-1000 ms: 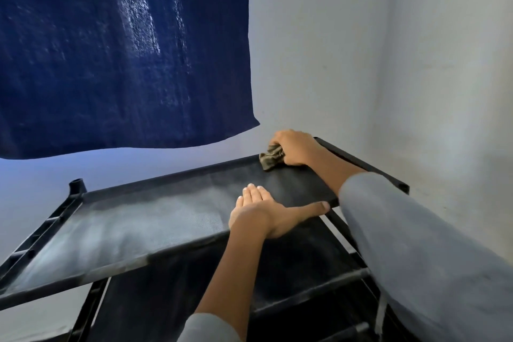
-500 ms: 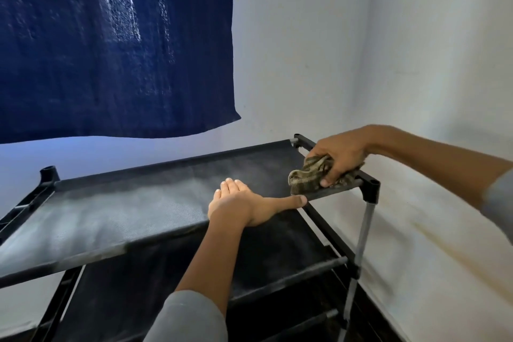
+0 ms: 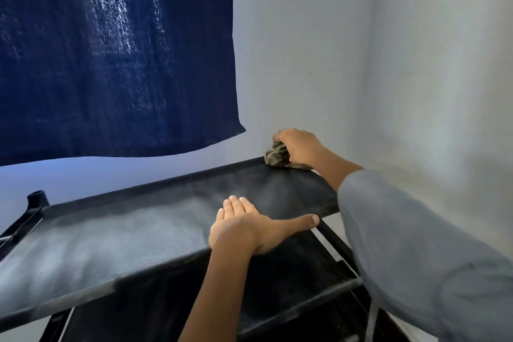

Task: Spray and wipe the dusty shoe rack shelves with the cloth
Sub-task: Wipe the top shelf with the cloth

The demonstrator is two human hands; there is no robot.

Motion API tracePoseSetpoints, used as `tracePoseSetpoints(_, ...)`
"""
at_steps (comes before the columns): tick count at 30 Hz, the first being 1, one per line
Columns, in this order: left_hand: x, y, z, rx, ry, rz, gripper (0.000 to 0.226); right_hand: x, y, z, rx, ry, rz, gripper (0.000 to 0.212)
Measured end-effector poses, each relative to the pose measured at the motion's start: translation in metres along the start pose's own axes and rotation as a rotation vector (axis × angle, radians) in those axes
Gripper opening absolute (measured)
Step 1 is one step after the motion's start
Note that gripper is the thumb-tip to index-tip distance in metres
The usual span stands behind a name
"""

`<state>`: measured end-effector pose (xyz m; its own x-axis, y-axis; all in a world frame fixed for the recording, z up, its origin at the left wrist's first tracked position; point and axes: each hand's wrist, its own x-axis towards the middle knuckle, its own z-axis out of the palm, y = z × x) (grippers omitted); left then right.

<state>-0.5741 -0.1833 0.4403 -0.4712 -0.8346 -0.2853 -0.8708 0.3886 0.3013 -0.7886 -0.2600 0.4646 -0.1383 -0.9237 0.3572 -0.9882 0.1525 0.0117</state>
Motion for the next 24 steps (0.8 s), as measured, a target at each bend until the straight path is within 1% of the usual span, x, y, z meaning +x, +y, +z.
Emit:
tracePoseSetpoints(2, 0.002, 0.0, -0.001, -0.006, 0.001, -0.002, 0.154, 0.0, 0.002, 0.002, 0.026, -0.003, 0.007, 0.029)
tracePoseSetpoints(3, 0.002, 0.0, 0.0, -0.009, 0.002, -0.003, 0.153, -0.003, 0.003, 0.001, 0.045, -0.038, 0.016, 0.027)
tracePoseSetpoints(5, 0.001, 0.001, 0.001, -0.012, 0.013, -0.006, 0.153, -0.013, 0.002, -0.006, 0.035, -0.187, 0.006, 0.033)
tracePoseSetpoints(7, -0.001, 0.001, 0.001, -0.018, 0.025, -0.013, 0.153, -0.029, -0.003, -0.022, -0.035, -0.349, -0.061, 0.039)
tracePoseSetpoints(9, -0.003, 0.002, 0.0, -0.032, 0.041, -0.022, 0.153, -0.05, -0.007, -0.038, -0.047, -0.449, -0.098, 0.035)
tracePoseSetpoints(12, -0.01, 0.003, -0.001, -0.033, 0.061, -0.029, 0.156, -0.081, -0.004, -0.066, 0.082, -0.635, -0.033, 0.021)
tracePoseSetpoints(14, -0.014, 0.004, -0.001, -0.026, 0.072, -0.033, 0.153, -0.092, -0.003, -0.087, 0.101, -0.775, -0.004, 0.012)
tracePoseSetpoints(15, -0.016, 0.004, -0.001, -0.029, 0.077, -0.036, 0.151, -0.096, -0.004, -0.096, 0.114, -0.834, 0.002, 0.011)
tracePoseSetpoints(17, -0.018, 0.005, -0.002, -0.035, 0.081, -0.041, 0.15, -0.102, -0.003, -0.108, 0.154, -0.91, 0.01, 0.018)
tracePoseSetpoints(18, -0.019, 0.005, -0.001, -0.035, 0.081, -0.043, 0.15, -0.102, -0.003, -0.108, 0.14, -0.895, -0.011, 0.018)
tracePoseSetpoints(19, -0.019, 0.005, -0.001, -0.032, 0.079, -0.044, 0.15, -0.102, -0.001, -0.104, 0.086, -0.838, -0.058, 0.012)
tracePoseSetpoints(20, -0.019, 0.005, -0.002, -0.026, 0.076, -0.041, 0.151, -0.103, 0.001, -0.096, 0.026, -0.758, -0.106, 0.012)
tracePoseSetpoints(22, -0.019, 0.005, -0.002, -0.009, 0.063, -0.034, 0.153, -0.103, 0.003, -0.074, -0.011, -0.595, -0.147, 0.027)
tracePoseSetpoints(24, -0.018, 0.005, -0.002, 0.005, 0.043, -0.029, 0.157, -0.099, 0.004, -0.054, 0.039, -0.499, -0.139, 0.037)
